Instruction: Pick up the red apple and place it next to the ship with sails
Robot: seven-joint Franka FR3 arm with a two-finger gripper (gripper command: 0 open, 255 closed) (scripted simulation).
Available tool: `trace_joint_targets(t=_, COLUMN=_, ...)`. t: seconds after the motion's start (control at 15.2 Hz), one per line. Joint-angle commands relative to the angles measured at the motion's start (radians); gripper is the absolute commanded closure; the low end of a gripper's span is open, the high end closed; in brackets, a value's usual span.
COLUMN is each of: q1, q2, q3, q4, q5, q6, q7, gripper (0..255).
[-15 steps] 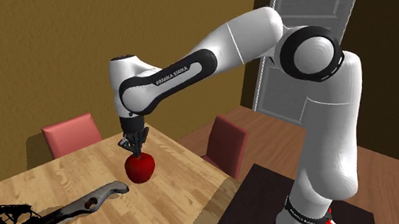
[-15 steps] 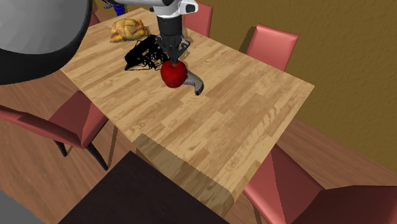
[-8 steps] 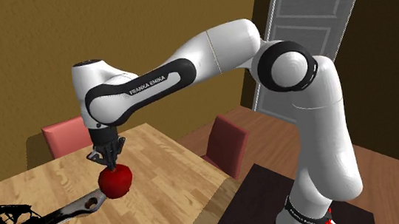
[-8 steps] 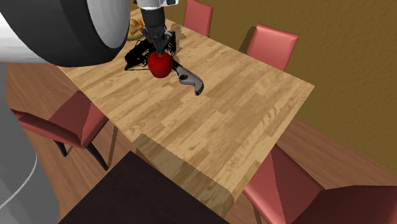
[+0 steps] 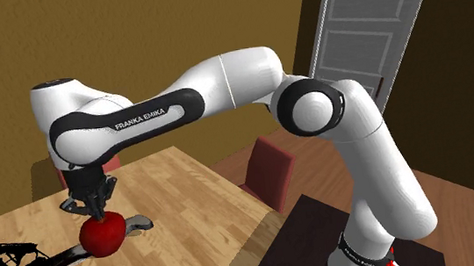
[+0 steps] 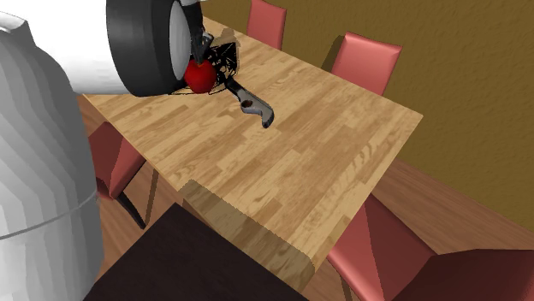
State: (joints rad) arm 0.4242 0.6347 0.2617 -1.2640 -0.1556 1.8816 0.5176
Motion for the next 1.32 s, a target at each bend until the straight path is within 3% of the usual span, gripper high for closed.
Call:
trace_joint_targets(t=0.0, q1=0.004, q2=0.016, q3=-0.002, q4=0.001, q5=-0.004, q6=0.015, q7=0.004, gripper=255)
trace_joint_targets(t=1.25, q1=0.005, q2=0.106, q3=-0.018, q4=-0.110, q5=-0.027, q6=0.214, q7=0.019, gripper=255)
